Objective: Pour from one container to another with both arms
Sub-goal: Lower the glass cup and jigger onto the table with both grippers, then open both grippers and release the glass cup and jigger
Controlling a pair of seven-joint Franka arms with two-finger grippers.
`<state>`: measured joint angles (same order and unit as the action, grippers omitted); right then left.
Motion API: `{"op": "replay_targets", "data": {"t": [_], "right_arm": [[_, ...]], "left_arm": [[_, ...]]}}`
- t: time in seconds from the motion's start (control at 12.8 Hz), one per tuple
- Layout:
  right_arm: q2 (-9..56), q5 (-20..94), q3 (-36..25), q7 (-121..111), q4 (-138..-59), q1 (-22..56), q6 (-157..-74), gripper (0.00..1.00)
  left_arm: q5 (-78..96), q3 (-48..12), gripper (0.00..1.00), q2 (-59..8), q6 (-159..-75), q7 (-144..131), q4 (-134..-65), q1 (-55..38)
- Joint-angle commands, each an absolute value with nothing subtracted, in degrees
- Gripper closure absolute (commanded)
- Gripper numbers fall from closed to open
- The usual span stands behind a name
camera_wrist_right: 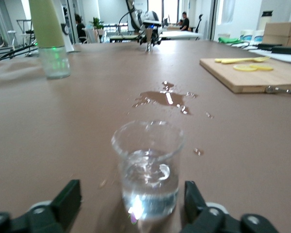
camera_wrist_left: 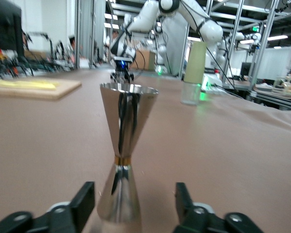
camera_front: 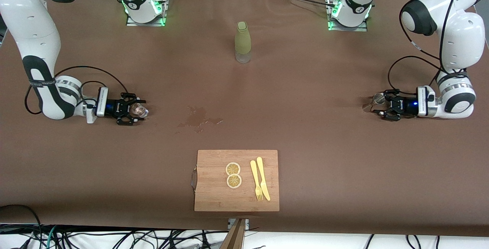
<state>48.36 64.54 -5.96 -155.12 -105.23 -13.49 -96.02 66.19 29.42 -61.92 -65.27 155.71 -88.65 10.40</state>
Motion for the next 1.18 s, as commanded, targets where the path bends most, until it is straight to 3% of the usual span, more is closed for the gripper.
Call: {"op": "replay_targets", "data": {"t": [0.0,0.86,1.1], "right_arm": [[43.7,60.4,-7.3,-152.2,-106.3,-14.2,-98.5,0.01],[22.9,41.2,-8.4,-105.2,-108.1,-10.7,-103.0,0.05],[18.1,35.5,-8.4,-89.5,-108.1,-9.0,-103.1,0.05]], "left_arm": [[60.6,31.6,0.00,-61.0,-64.9,150.2,-82.9,9.6],[38.6,31.3,0.00,-39.5,-65.0,89.4,-76.4,4.0],[30.4,23.2,0.00,-31.6,-68.2,69.0,-76.4,2.5]]}}
